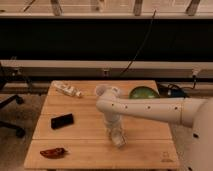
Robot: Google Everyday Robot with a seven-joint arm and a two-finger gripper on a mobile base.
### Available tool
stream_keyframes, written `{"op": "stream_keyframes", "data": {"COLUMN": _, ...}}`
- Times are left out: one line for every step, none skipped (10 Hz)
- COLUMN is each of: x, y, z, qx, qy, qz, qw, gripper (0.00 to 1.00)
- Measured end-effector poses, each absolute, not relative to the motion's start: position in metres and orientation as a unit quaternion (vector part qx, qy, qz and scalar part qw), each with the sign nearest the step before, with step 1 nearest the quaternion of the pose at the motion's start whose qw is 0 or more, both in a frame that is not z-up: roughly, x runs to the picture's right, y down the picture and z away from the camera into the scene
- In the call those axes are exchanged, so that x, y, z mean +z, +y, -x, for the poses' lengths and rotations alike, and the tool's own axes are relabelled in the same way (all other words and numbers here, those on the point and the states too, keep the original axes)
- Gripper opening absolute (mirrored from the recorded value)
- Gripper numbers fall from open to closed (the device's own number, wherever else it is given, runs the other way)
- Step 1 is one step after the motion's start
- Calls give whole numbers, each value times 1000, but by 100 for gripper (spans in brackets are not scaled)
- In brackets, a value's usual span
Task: Wipe the white sponge on the table
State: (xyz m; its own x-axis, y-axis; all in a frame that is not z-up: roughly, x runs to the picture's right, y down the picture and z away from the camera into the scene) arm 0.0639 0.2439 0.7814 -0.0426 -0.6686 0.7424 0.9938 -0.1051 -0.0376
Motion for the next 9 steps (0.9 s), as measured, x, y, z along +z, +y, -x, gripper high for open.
{"op": "stream_keyframes", "data": {"x": 782, "y": 243, "z": -75, "qx": -659, "qy": -252, "qz": 324, "qw": 630, "gripper": 0}}
{"op": "stream_keyframes", "data": {"x": 784, "y": 241, "z": -82, "qx": -649, "qy": -248, "qz": 330, "qw": 640, "gripper": 0}}
{"op": "stream_keyframes", "data": {"x": 788, "y": 239, "z": -94, "qx": -633, "qy": -241, "qz": 338, "qw": 654, "gripper": 4}}
{"op": "stream_keyframes", "data": {"x": 790, "y": 235, "z": -100, "qx": -622, "qy": -236, "qz": 341, "qw": 665, "gripper": 6}}
{"op": "stream_keyframes", "data": {"x": 792, "y": 232, "z": -100, "qx": -623, "qy": -236, "qz": 337, "qw": 665, "gripper": 2}}
{"op": "stream_keyframes", "data": {"x": 794, "y": 228, "z": -96, "qx": -638, "qy": -240, "qz": 331, "qw": 653, "gripper": 0}}
{"op": "stream_keyframes", "data": {"x": 796, "y": 224, "z": -86, "qx": -649, "qy": -243, "qz": 326, "qw": 643, "gripper": 0}}
{"op": "stream_keyframes", "data": {"x": 797, "y": 223, "z": -76, "qx": -654, "qy": -243, "qz": 324, "qw": 639, "gripper": 0}}
{"op": "stream_keyframes", "data": {"x": 799, "y": 219, "z": -71, "qx": -657, "qy": -239, "qz": 322, "qw": 639, "gripper": 0}}
